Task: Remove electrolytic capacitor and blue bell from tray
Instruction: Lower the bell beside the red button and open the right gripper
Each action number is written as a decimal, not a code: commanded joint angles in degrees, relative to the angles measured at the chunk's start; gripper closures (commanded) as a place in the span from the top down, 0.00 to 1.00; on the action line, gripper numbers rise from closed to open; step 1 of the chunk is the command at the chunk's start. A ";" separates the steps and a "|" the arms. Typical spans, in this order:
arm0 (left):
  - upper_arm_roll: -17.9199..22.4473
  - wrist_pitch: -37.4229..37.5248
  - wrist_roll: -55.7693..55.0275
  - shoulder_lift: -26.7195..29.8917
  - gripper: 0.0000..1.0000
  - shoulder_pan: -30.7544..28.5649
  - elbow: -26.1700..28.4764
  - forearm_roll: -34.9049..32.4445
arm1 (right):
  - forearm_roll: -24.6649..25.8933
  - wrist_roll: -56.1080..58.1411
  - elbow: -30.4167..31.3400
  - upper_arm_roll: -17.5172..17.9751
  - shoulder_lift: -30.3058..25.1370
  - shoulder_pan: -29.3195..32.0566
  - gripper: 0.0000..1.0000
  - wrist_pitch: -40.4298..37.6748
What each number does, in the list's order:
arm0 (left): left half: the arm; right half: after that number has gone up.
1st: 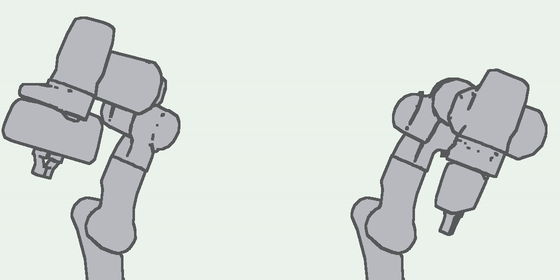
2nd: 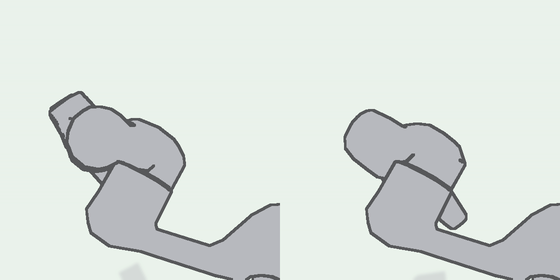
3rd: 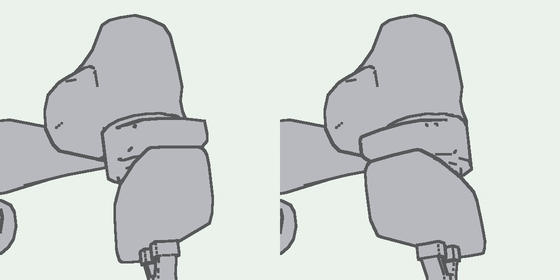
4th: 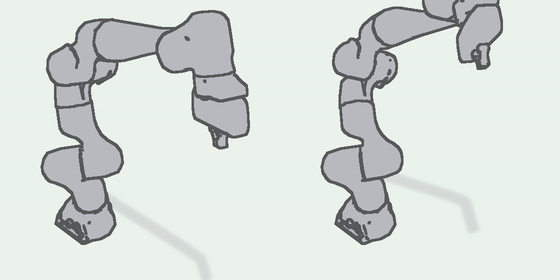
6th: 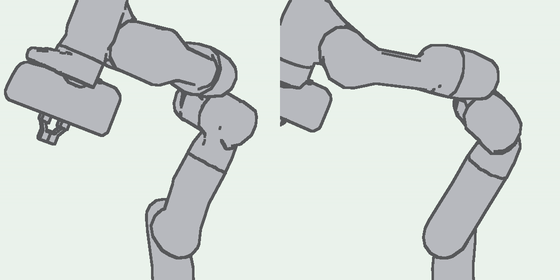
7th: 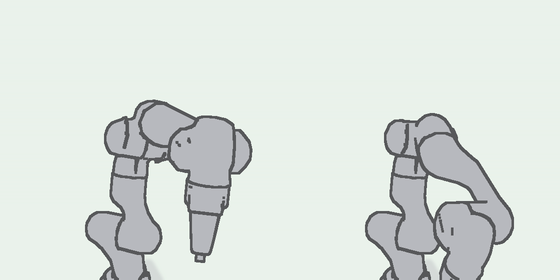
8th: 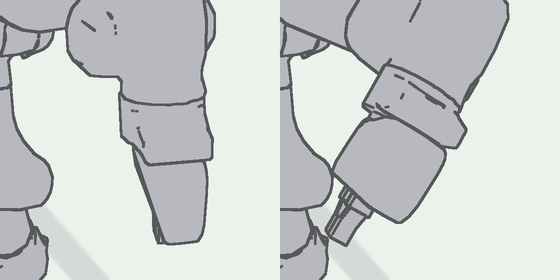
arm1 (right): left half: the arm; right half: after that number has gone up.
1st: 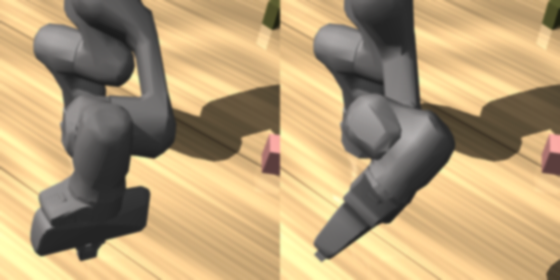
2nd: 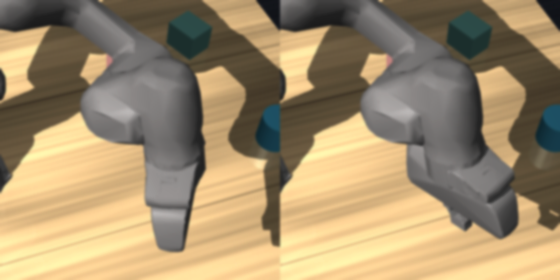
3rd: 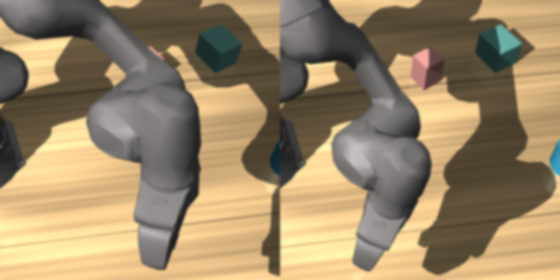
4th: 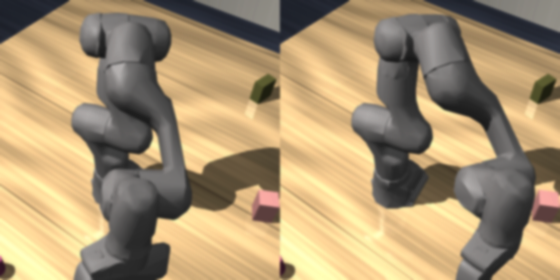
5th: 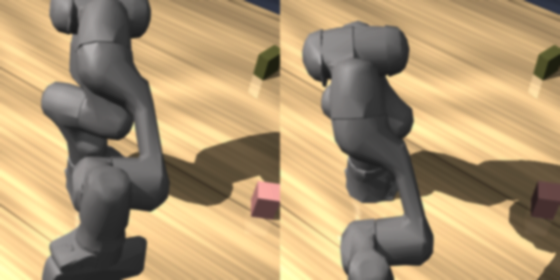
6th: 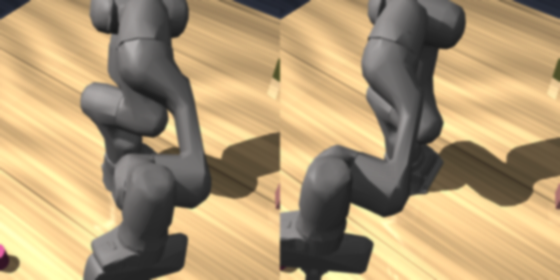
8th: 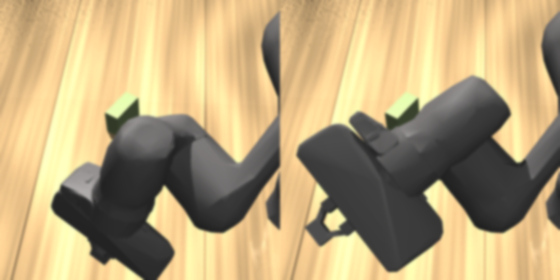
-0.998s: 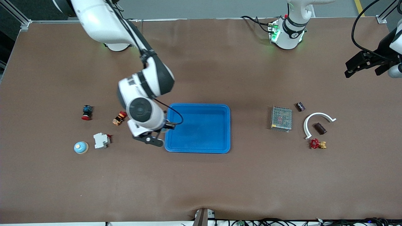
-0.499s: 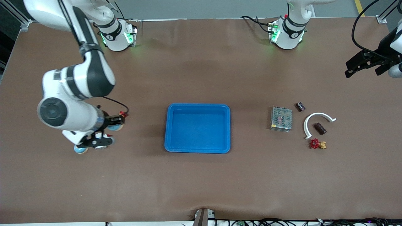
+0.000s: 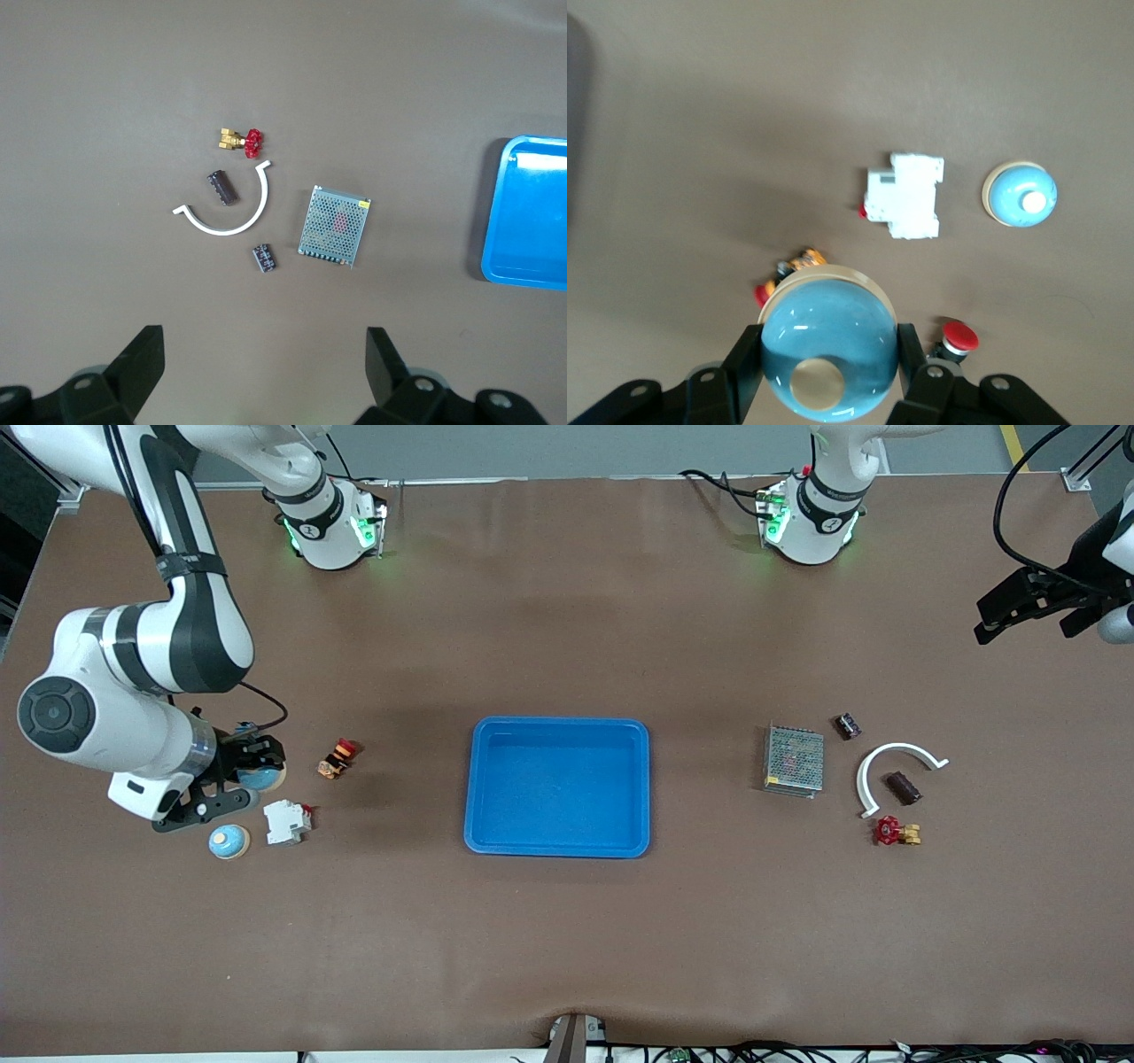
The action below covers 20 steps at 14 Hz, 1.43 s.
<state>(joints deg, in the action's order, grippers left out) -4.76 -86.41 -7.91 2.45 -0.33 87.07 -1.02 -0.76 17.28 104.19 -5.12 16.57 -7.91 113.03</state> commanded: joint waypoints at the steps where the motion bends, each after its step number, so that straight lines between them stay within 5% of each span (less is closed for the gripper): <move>1: 0.36 0.54 0.79 0.98 1.00 -0.19 0.12 0.67 | 0.93 7.30 10.22 1.16 -3.38 4.39 0.26 9.18; 8: 0.54 0.54 1.14 0.81 1.00 -0.28 -0.06 0.32 | 0.85 10.06 21.57 1.25 -2.68 5.98 0.26 22.48; 20: 0.54 1.24 1.05 0.63 1.00 -0.28 -0.15 0.14 | 0.67 10.32 26.59 1.51 1.01 5.72 0.26 30.23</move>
<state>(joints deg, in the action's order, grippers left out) -4.37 -86.22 -7.91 2.47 -0.36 87.05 -1.02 -0.72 27.22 129.67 -4.08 18.04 -2.49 142.50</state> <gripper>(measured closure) 0.000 0.352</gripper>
